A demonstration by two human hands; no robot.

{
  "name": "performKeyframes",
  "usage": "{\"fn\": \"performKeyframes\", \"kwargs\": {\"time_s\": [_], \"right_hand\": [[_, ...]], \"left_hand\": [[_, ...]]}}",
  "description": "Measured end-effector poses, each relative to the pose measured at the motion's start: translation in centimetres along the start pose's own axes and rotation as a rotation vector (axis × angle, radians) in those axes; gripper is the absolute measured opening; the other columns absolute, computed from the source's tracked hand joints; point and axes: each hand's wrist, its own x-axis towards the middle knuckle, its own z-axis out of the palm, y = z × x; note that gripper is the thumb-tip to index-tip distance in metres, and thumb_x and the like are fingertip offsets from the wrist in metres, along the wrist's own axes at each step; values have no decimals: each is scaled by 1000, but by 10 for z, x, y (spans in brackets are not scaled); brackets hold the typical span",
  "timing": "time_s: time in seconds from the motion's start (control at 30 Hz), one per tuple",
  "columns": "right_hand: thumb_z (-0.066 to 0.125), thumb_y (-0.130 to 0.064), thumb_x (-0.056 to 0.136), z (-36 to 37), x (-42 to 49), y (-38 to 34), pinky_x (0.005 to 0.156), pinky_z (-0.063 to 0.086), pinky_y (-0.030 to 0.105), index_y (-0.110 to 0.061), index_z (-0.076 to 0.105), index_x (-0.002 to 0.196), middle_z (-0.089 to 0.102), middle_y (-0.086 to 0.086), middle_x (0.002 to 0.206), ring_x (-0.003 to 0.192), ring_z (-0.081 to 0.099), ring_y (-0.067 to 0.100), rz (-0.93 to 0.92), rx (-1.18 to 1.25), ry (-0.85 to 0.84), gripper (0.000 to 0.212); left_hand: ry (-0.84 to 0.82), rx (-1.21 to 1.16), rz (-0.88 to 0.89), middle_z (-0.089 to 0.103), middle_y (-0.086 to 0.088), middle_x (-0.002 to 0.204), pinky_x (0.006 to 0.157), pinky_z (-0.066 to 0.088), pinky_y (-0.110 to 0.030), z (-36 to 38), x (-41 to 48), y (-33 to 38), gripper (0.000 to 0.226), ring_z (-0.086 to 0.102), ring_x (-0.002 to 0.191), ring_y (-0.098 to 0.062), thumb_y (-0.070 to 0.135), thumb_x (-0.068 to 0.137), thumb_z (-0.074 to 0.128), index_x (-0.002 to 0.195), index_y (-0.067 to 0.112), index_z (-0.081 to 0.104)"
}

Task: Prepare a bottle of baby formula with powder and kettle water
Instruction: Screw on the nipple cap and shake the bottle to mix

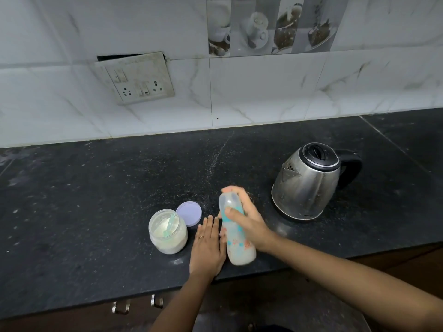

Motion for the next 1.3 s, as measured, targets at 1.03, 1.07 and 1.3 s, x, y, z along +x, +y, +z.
{"fn": "performKeyframes", "kwargs": {"time_s": [1.03, 1.07, 1.3], "right_hand": [[63, -40, 81, -2, 41, -24, 63, 58, 31, -15, 45, 139, 68, 9, 85, 71, 70, 21, 226, 620, 275, 66], [61, -41, 83, -3, 42, -25, 65, 58, 31, -14, 44, 140, 70, 9, 90, 75, 72, 21, 221, 585, 264, 66], [56, -45, 91, -16, 49, -35, 65, 59, 36, -22, 48, 139, 72, 10, 102, 77, 71, 23, 283, 666, 174, 53]], "left_hand": [[7, -16, -41, 13, -7, 160, 117, -7, -27, -2, -2, 0, 71, 3, 147, -14, 46, 91, 7, 151, 11, 20], [6, -14, -35, 13, -7, 160, 117, -7, -27, -3, 0, 2, 71, 2, 147, -15, 46, 90, 6, 151, 11, 19], [19, -11, -28, 14, -6, 159, 116, -8, -26, -5, 2, 4, 71, 3, 147, -14, 46, 91, 8, 151, 11, 19]]}}
